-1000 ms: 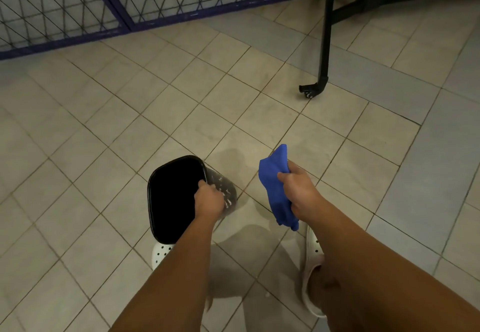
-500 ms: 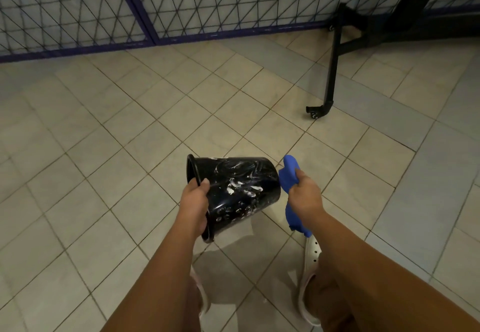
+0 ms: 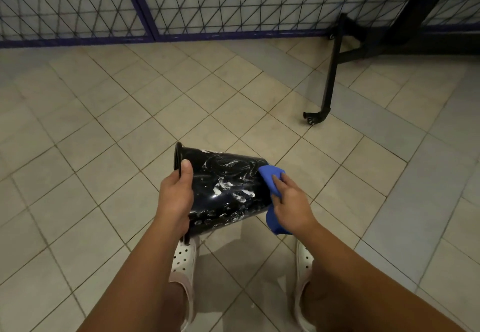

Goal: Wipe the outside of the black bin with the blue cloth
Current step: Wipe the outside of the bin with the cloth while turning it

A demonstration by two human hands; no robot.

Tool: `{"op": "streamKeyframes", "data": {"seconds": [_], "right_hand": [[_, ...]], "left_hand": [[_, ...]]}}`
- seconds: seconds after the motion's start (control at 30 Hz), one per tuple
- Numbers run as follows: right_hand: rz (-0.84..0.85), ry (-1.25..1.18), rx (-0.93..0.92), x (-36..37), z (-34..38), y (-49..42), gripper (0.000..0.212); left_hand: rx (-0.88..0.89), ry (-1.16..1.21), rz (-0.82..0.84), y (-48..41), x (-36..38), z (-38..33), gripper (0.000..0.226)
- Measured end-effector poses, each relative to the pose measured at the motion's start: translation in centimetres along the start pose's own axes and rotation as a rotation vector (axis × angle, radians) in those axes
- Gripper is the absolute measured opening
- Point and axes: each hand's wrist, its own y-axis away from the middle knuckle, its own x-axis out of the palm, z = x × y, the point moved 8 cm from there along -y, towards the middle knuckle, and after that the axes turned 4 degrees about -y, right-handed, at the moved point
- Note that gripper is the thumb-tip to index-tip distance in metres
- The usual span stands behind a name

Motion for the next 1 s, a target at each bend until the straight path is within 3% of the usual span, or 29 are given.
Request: {"op": "streamKeyframes", "data": {"seconds": [0.1,0.2,0.3,0.43,0.57,0.77,1.0], "right_hand": [[-0.083,-0.013,0.038,0.0,-0.6,-0.1,0.045],[-0.149,-0.004,0.006,-0.3,-1.1,-0.6,0.043],[-0.152,0.008,-0.048,0.0,-1.1,-0.7,0.049],[-0.107,0.069,-0.102,1.0,-0.4,-0.3,0.066],[-0.123,0.109,-0.113,0.5,-0.2,-0.9,0.069],[-0.127,0.104,-0.076,0.8,-1.1,-0.4,0.072],[-0.130,0.150,-0.234,0.9,0.6,-0.5,0.070]], "left_hand": [[-0.010,0.003,0.051,0.4,0.7,-0.5,0.073],[-0.015,-0.016,0.093,0.2,1.7,-1.0,0.067],[-0.007,-0.038,0.110,-0.2,2.3,-1.3,0.076],[0.016,-0.030,0.080,-0.8,2.4,-1.5,0.065],[0.025,-0.025,0.059,-1.1,2.4,-1.6,0.048],[0.039,-0.018,0.007,-1.7,1.7,-1.8,0.039],[0.014,-0.040,0.016,-1.9,1.2,-2.0,0.045]]}}
